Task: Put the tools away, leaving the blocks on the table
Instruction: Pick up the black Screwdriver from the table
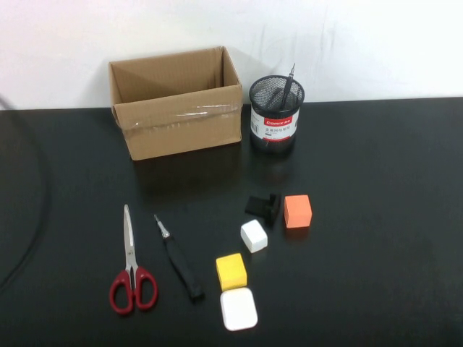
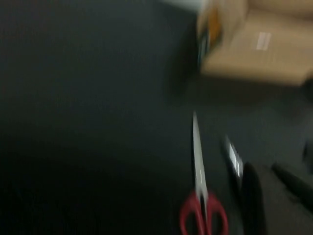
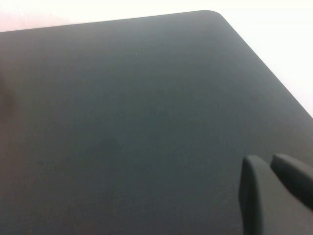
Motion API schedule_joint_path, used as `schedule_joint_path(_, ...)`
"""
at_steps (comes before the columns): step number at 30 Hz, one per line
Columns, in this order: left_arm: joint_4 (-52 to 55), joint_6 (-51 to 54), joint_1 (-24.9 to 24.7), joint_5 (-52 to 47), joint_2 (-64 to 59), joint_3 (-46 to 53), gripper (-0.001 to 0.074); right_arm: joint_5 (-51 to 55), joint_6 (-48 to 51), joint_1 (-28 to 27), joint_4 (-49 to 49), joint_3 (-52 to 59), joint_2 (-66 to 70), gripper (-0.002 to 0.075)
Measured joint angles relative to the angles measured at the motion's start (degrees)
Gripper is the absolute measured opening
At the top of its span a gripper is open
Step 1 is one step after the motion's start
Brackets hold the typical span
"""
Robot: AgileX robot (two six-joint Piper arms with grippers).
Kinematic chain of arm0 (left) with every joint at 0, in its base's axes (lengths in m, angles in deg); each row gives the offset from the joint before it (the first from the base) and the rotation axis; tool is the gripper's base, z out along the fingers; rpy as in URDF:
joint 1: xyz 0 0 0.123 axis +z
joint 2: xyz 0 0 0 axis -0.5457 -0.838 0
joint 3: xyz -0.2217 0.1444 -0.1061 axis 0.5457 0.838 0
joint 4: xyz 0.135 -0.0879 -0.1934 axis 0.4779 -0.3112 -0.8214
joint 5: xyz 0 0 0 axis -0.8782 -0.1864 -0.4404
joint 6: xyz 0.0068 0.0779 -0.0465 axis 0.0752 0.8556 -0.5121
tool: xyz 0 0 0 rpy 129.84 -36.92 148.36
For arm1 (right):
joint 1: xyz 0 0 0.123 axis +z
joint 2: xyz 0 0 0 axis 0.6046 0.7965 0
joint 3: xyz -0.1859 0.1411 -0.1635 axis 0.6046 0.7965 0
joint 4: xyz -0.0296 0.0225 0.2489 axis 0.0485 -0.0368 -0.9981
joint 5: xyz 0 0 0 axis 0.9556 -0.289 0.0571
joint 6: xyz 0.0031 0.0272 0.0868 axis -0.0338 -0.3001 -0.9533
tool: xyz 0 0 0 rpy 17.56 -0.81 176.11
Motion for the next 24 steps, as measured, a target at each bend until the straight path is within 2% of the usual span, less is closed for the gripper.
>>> schedule_joint_path(4, -7.77, 4.34, 0.0, -7.09, -9.86, -3.01, 0.0, 0.0, 0.0, 0.0, 0.0, 0.0, 0.0, -0.0007)
schedule_joint_path(8, -13.82, 7.58, -1.61, -7.12, -17.26, -3.26, 0.0, 0.0, 0.0, 0.0, 0.0, 0.0, 0.0, -0.0008)
schedule_joint_path(18, -13.72, -0.14, -17.16, 5.64, -30.81, -3.39, 0.0012, 0.0, 0.0, 0.0, 0.0, 0.0, 0.0, -0.0008)
schedule_joint_path(21, -13.72, -2.27, -19.62, 8.12, -34.85, -3.39, 0.0053, 0.0, 0.0, 0.0, 0.0, 0.0, 0.0, -0.0008)
schedule_joint_path(24, -13.72, -4.66, -20.03, 9.36, -38.83, -3.39, 0.0139, 0.0, 0.0, 0.0, 0.0, 0.0, 0.0, -0.0008)
